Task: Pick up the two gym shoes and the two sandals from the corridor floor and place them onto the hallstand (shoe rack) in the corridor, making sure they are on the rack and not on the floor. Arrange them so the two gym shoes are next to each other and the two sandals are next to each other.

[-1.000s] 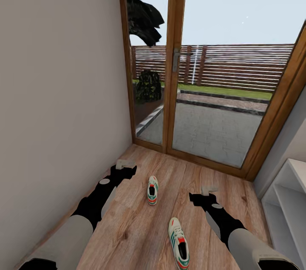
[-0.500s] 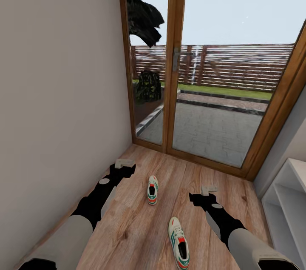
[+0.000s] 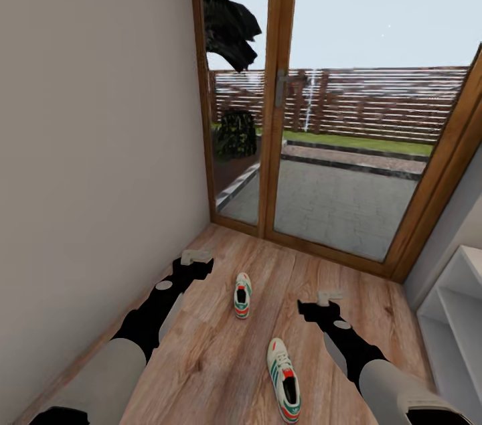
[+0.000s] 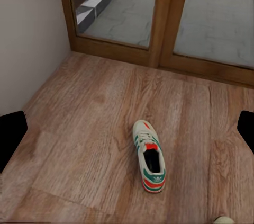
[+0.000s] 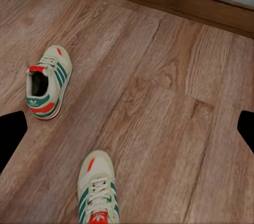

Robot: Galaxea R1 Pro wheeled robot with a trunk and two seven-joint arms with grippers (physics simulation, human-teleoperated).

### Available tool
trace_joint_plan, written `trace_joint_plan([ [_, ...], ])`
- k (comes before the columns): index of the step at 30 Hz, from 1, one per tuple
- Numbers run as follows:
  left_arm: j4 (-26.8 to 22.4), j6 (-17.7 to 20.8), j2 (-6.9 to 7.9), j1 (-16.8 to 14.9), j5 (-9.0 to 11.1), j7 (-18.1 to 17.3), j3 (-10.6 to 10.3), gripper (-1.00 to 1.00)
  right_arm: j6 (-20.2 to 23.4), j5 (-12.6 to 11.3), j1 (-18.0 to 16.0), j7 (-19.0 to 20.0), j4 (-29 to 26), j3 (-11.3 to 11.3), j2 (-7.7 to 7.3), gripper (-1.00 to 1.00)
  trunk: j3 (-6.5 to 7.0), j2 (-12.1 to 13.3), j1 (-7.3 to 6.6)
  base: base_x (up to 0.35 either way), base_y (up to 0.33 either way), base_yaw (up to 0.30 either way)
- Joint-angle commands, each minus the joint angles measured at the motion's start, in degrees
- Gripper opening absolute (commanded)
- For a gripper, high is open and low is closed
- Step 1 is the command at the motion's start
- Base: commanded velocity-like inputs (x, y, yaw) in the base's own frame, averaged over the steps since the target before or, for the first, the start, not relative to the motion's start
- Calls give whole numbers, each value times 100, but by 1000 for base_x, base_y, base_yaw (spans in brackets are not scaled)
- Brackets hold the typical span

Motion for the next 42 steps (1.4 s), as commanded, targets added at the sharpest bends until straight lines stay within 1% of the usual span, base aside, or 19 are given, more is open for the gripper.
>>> trace_joint_plan([
  [1, -8, 33, -1, -2, -2, -15, 3, 100, -19, 1, -5, -12, 2, 0, 0, 100, -27, -44, 22, 0, 0, 174],
  [6, -8, 34, -1, -2, -3, -15, 3, 100, -25, 1, -6, -11, 1, 0, 0, 100, -133, -245, 132, 0, 0, 234],
  [10, -9, 34, -1, -2, -4, -15, 3, 100, -26, 1, -6, -11, 3, 0, 0, 100, -144, -245, 132, 0, 0, 215],
  [15, -8, 34, -1, -2, -2, -15, 3, 100, -28, 1, -4, -11, 2, 0, 0, 100, -148, -245, 132, 0, 0, 94],
  [24, -8, 34, -1, -2, -2, -15, 3, 100, -26, 1, -4, -13, 4, -2, 0, 100, -149, -245, 132, -113, 65, 13],
  [41, -8, 34, -1, -2, -2, -15, -6, 100, -32, 1, -5, -12, -1, -7, -8, 100, -149, -245, 132, -5, 3, 0],
  [42, -11, 34, -1, -2, -2, -15, -6, 100, -31, 0, -4, -13, 3, -9, -9, 100, -171, -285, 154, 0, 0, 0],
])
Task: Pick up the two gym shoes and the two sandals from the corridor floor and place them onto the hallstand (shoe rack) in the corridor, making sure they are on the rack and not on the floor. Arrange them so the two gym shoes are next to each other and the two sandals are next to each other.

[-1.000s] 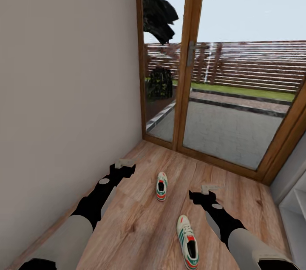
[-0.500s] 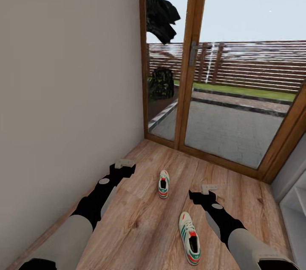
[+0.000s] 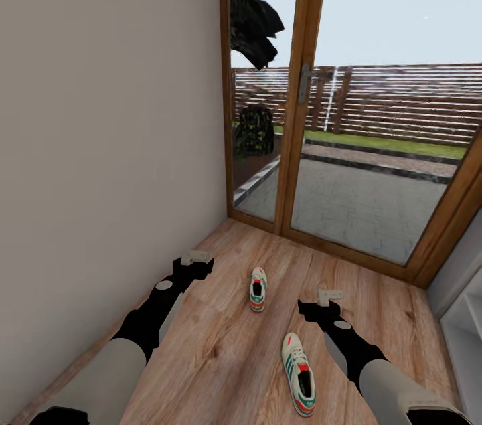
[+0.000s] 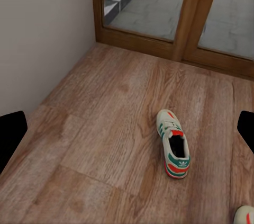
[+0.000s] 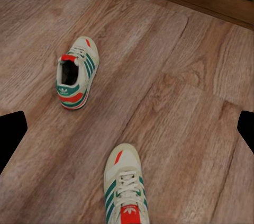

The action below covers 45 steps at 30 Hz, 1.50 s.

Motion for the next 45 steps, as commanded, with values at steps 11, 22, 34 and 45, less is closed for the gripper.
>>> trace_joint_plan([
  [11, -11, 33, 0, -1, -2, -16, 3, 100, -16, -6, -4, -18, 6, -9, -8, 100, -295, -445, 241, 0, 0, 57],
  [22, -8, 33, 0, -1, -2, -16, 3, 100, -118, -4, -3, -10, 32, -2, -12, 100, -593, -886, 483, 0, 0, 91],
  [34, -7, 33, 0, -1, -2, -16, 3, 100, -763, -6, -3, -9, 78, -2, -17, 100, -919, -1368, 746, 0, 0, 100],
  [45, -9, 33, 0, -1, -2, -16, 3, 100, -851, -13, -4, -17, 84, -8, -17, 100, -1217, -1809, 988, 0, 0, 102],
])
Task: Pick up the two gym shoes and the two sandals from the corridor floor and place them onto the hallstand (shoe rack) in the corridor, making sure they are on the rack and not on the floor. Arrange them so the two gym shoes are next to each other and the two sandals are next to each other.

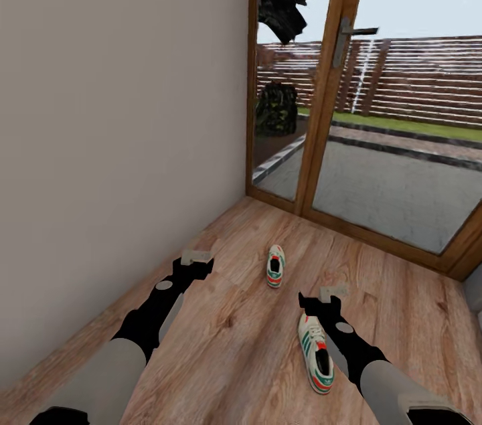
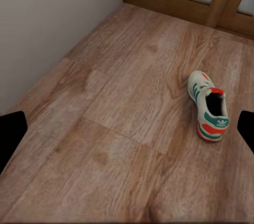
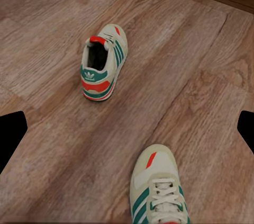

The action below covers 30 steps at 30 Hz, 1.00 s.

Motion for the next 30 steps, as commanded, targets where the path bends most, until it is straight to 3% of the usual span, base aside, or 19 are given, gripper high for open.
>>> trace_joint_plan([
  [1, -8, 33, -1, -2, -2, -16, 3, 100, -21, 0, -3, -10, 3, 0, 0, 100, -33, -44, 21, 0, 0, 36],
  [30, -8, 33, -1, -2, -2, -16, 3, 100, -23, 8, -4, -14, -64, 5, 17, 100, -788, -1207, 658, 0, 0, -118],
])
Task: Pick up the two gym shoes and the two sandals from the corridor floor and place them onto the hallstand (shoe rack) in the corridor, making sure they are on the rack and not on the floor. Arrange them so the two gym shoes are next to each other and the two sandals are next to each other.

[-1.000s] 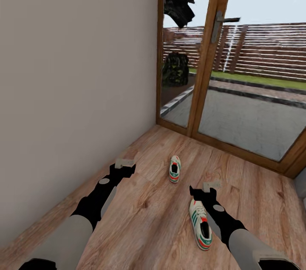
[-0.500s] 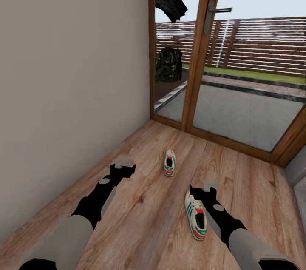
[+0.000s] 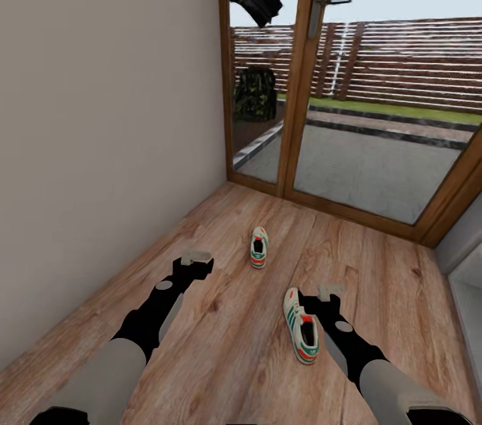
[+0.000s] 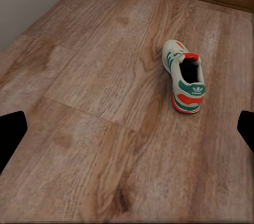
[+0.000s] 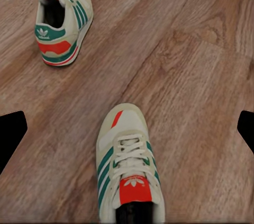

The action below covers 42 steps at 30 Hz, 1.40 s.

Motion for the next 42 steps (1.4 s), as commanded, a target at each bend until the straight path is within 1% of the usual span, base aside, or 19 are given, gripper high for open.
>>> trace_joint_plan([
  [1, -10, 34, 0, -1, -2, -16, 3, 100, -19, 1, -3, -13, 5, -1, 1, 100, -33, -44, 21, 0, 0, -9],
  [7, -10, 34, 0, -1, -2, -16, 3, 100, -19, 1, -3, -15, 4, -1, 7, 100, -196, -284, 153, 0, 0, -3],
  [42, -10, 34, 0, -1, -2, -16, 3, 100, -19, 1, -3, -8, 4, -1, 10, 100, -1300, -332, 244, 0, 0, 0],
])
